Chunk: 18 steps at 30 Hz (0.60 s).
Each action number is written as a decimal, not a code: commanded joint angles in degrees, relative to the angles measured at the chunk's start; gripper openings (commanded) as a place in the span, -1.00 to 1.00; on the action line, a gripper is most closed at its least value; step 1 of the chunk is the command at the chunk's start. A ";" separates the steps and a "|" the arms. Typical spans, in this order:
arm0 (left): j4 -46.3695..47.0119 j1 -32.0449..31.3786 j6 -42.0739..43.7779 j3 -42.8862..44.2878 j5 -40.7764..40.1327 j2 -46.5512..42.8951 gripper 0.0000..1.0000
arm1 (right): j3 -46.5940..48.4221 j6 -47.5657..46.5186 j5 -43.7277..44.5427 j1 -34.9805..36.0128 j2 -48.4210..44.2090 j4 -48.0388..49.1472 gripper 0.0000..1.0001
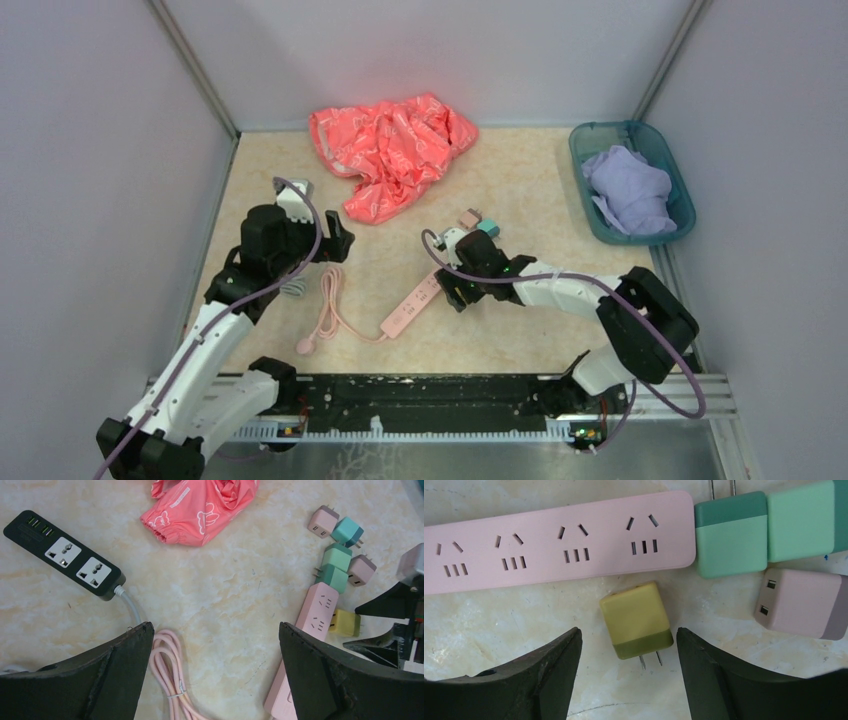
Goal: Insert the plug
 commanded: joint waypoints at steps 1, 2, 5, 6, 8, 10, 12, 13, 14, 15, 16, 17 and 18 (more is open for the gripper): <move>2.49 0.25 0.97 -0.66 3.45 -0.88 1.00 | 3.41 -0.74 1.75 2.55 1.89 0.47 0.29; 2.59 0.27 0.80 -0.73 4.15 -0.78 1.00 | 3.50 -0.54 2.04 3.07 2.24 0.58 0.27; 2.65 0.34 0.18 -0.86 6.29 0.04 1.00 | 3.44 -0.02 2.81 4.35 3.21 0.62 0.23; 2.58 0.34 0.12 -0.82 6.99 0.44 1.00 | 3.49 0.13 3.22 4.80 3.54 0.58 0.20; 2.47 0.41 0.06 -0.77 8.14 0.93 1.00 | 3.45 0.42 4.50 5.73 4.01 0.62 0.13; 2.51 0.45 -0.13 -0.78 9.11 1.36 1.00 | 3.35 0.61 6.08 6.58 4.26 0.79 0.09; 2.47 0.51 -0.25 -0.94 9.92 1.73 1.00 | 3.07 1.04 7.83 7.16 4.12 1.09 0.04; 2.47 0.52 -0.38 -0.99 10.40 1.91 1.00 | 2.88 1.29 8.57 7.32 3.91 1.38 0.01; 2.47 0.52 -0.45 -1.00 10.91 2.16 1.00 | 2.59 1.55 9.31 7.45 3.73 1.68 -0.03; 2.57 0.53 -0.67 -0.98 11.48 2.48 1.00 | 2.25 1.77 9.99 7.61 3.36 2.11 -0.06; 2.56 0.52 -0.67 -0.98 11.93 2.86 1.00 | 1.90 1.97 10.67 7.72 3.00 2.68 -0.11; 2.56 0.56 -0.80 -1.00 12.42 3.06 1.00 | 1.46 2.21 11.16 7.80 2.43 3.18 -0.15; 2.58 0.52 -0.80 -0.92 12.89 3.43 1.00 | 1.05 2.36 11.58 7.82 1.55 3.51 -0.18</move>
